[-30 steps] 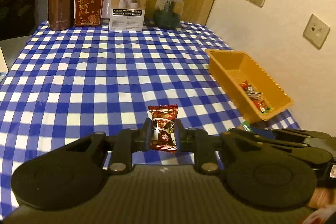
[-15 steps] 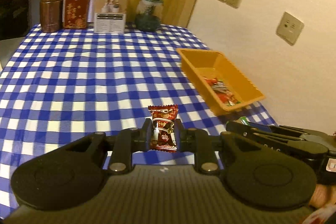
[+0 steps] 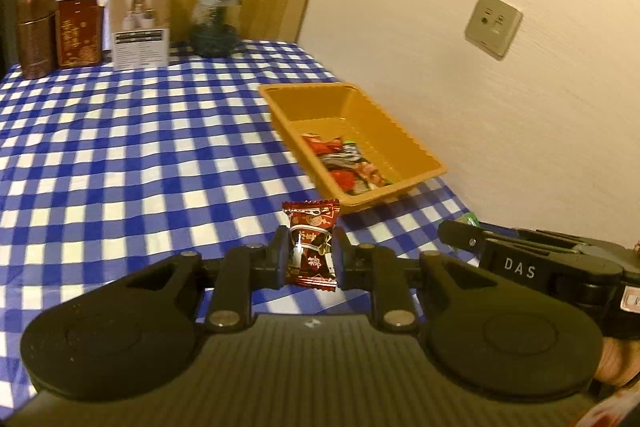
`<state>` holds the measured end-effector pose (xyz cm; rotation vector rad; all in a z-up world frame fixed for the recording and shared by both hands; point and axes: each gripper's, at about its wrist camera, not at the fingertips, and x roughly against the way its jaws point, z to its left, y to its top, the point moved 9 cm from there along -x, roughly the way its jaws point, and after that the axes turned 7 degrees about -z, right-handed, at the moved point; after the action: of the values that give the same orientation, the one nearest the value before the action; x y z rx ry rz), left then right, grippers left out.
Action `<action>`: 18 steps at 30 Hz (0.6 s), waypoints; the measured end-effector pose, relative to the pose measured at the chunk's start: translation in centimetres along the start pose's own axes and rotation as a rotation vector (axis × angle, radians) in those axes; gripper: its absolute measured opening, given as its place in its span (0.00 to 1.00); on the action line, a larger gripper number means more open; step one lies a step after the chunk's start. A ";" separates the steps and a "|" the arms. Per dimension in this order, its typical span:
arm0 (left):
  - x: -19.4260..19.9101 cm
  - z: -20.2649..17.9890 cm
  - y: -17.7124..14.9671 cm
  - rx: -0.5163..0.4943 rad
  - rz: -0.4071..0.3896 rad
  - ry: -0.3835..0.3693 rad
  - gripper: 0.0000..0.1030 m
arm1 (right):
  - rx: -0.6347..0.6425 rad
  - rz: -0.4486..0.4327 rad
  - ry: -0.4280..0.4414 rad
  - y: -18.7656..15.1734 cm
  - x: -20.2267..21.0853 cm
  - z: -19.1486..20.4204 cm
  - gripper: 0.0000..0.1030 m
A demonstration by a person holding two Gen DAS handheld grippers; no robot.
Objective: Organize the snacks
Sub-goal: 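Carry both held candies over the orange tray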
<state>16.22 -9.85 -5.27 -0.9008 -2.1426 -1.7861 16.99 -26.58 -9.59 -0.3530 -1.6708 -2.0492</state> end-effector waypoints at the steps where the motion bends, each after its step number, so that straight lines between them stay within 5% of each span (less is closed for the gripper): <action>1: -0.3 -0.5 0.2 -0.001 0.002 -0.011 0.19 | -0.003 -0.003 -0.007 0.2 0.1 -0.5 0.25; 18: -9.0 -5.8 5.4 -0.022 0.005 -0.090 0.19 | 0.009 -0.038 -0.025 6.2 -4.8 -6.7 0.25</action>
<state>25.15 -17.79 -4.10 -1.0091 -2.1771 -1.8027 24.89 -33.03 -8.19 -0.3471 -1.7135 -2.0717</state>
